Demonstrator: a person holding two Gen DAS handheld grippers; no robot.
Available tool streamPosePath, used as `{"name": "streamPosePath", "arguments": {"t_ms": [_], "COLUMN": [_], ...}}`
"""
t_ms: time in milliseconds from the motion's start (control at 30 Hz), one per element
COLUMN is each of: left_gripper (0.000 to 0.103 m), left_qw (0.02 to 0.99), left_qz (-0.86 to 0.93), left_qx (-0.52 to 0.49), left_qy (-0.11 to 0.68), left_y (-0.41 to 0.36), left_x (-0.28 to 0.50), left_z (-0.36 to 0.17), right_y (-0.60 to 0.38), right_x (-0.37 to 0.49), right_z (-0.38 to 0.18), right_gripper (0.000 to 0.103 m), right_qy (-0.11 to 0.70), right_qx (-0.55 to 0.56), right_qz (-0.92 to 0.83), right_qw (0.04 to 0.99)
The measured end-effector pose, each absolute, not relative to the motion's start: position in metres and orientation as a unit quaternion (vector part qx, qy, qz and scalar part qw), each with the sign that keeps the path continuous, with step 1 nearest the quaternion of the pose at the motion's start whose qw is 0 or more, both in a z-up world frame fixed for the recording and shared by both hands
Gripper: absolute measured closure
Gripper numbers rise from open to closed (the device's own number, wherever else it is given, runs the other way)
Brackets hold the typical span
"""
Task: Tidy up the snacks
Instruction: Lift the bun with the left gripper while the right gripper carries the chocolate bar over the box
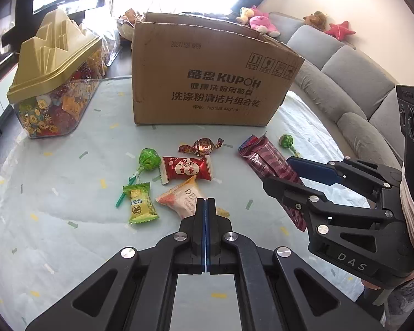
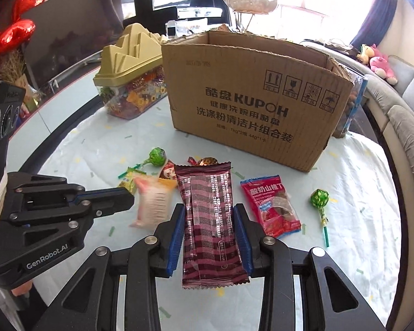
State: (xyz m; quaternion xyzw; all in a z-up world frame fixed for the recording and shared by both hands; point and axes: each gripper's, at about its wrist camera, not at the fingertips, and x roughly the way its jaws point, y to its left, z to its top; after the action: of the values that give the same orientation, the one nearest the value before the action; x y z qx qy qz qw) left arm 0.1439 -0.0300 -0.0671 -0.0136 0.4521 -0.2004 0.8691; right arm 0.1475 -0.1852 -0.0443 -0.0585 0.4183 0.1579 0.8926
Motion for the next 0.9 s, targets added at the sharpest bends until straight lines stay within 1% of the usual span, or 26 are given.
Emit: {"name": "streamPosePath", "arguments": {"t_ms": [133, 167, 233, 267, 367, 400, 633, 733, 900], "left_gripper": [0.100, 0.098, 0.074, 0.070, 0.067, 0.064, 0.064, 0.069, 0.071], "left_qw": [0.867, 0.866, 0.865, 0.866, 0.870, 0.870, 0.856, 0.857, 0.856], "left_qz": [-0.202, -0.199, -0.187, -0.184, -0.160, -0.151, -0.106, -0.108, -0.120], "left_qx": [-0.015, -0.018, -0.024, -0.027, -0.021, -0.022, -0.031, -0.036, -0.034], "left_qy": [0.455, 0.459, 0.465, 0.465, 0.465, 0.468, 0.506, 0.503, 0.502], "left_y": [-0.029, -0.028, -0.028, -0.029, -0.035, -0.039, -0.050, -0.049, -0.045], "left_x": [0.144, 0.145, 0.147, 0.147, 0.151, 0.154, 0.171, 0.173, 0.169], "left_z": [-0.070, -0.071, -0.074, -0.075, -0.077, -0.078, -0.100, -0.102, -0.101], "right_y": [-0.184, -0.184, -0.184, -0.184, -0.185, -0.187, -0.200, -0.204, -0.206], "right_x": [0.146, 0.146, 0.145, 0.145, 0.147, 0.147, 0.152, 0.154, 0.156], "right_z": [-0.047, -0.048, -0.050, -0.050, -0.052, -0.053, -0.062, -0.065, -0.067], "right_gripper": [0.067, 0.067, 0.067, 0.067, 0.067, 0.067, 0.067, 0.067, 0.067], "right_qy": [0.421, 0.422, 0.425, 0.425, 0.424, 0.424, 0.429, 0.432, 0.433], "right_qx": [-0.055, -0.055, -0.054, -0.053, -0.053, -0.053, -0.040, -0.035, -0.031], "right_qz": [0.160, 0.159, 0.160, 0.161, 0.158, 0.156, 0.146, 0.142, 0.143], "right_qw": [0.891, 0.891, 0.889, 0.889, 0.890, 0.891, 0.890, 0.890, 0.889]}}
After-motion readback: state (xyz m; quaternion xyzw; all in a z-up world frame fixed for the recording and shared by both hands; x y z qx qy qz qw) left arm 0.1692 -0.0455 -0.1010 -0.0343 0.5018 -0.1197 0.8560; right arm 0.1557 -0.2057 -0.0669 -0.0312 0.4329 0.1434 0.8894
